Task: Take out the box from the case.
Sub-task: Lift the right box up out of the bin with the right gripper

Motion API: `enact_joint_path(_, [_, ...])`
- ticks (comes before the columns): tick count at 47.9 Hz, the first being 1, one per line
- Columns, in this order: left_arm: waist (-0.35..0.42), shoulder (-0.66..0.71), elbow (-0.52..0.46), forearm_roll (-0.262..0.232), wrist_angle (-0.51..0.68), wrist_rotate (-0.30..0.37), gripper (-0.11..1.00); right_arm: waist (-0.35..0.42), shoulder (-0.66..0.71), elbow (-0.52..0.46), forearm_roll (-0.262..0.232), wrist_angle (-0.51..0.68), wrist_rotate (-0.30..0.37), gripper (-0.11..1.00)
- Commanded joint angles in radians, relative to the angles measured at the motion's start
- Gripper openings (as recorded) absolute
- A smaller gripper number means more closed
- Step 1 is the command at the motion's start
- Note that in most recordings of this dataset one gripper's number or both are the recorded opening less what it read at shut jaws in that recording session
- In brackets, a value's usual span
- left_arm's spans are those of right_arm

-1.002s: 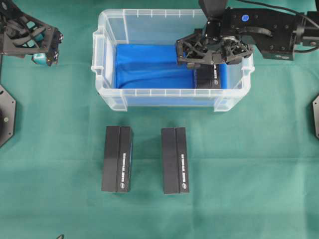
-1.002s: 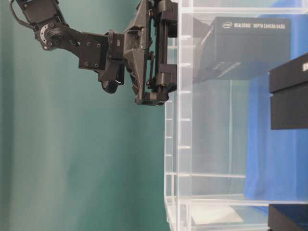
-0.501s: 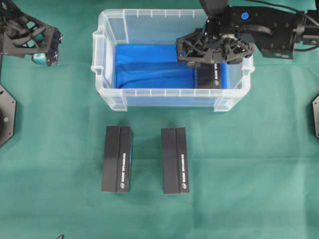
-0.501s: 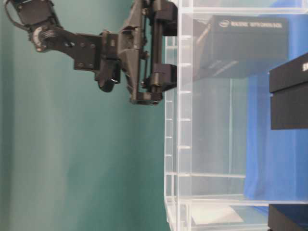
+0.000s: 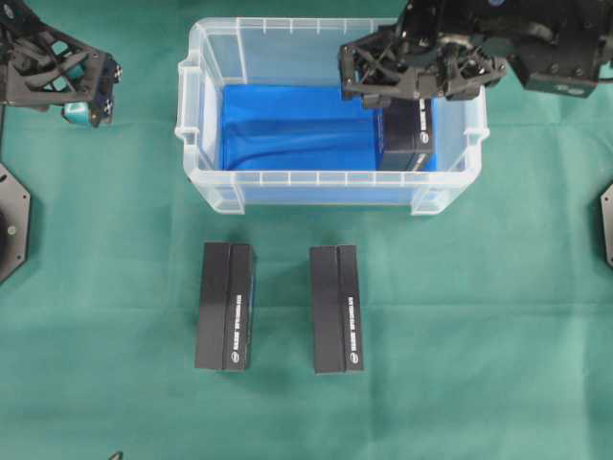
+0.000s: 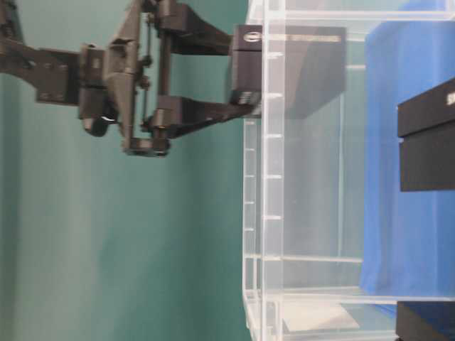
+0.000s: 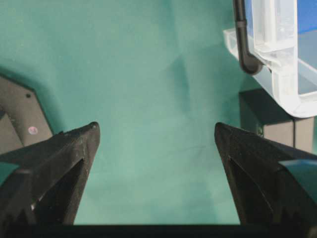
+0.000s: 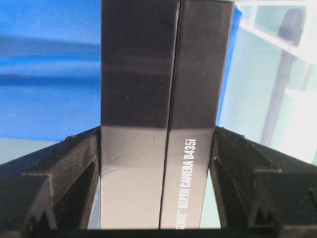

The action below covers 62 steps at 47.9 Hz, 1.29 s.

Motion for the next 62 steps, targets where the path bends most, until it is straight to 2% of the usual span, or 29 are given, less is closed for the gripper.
enact_joint_path(1, [-0.003, -0.012, -0.012, 0.0, -0.003, 0.002, 1.0, 0.008, -0.046, -0.051, -0.009, 0.029, -0.003, 0.65])
enact_joint_path(18, [-0.002, -0.012, -0.012, 0.0, -0.009, 0.005, 1.0, 0.038, -0.052, -0.17, -0.018, 0.16, -0.003, 0.65])
enact_joint_path(36, [-0.003, -0.012, -0.012, 0.0, -0.009, 0.005, 1.0, 0.055, -0.052, -0.273, -0.063, 0.258, 0.0, 0.65])
enact_joint_path(62, [-0.003, -0.012, -0.012, 0.0, -0.009, 0.003, 1.0, 0.058, -0.051, -0.288, -0.071, 0.273, 0.0, 0.65])
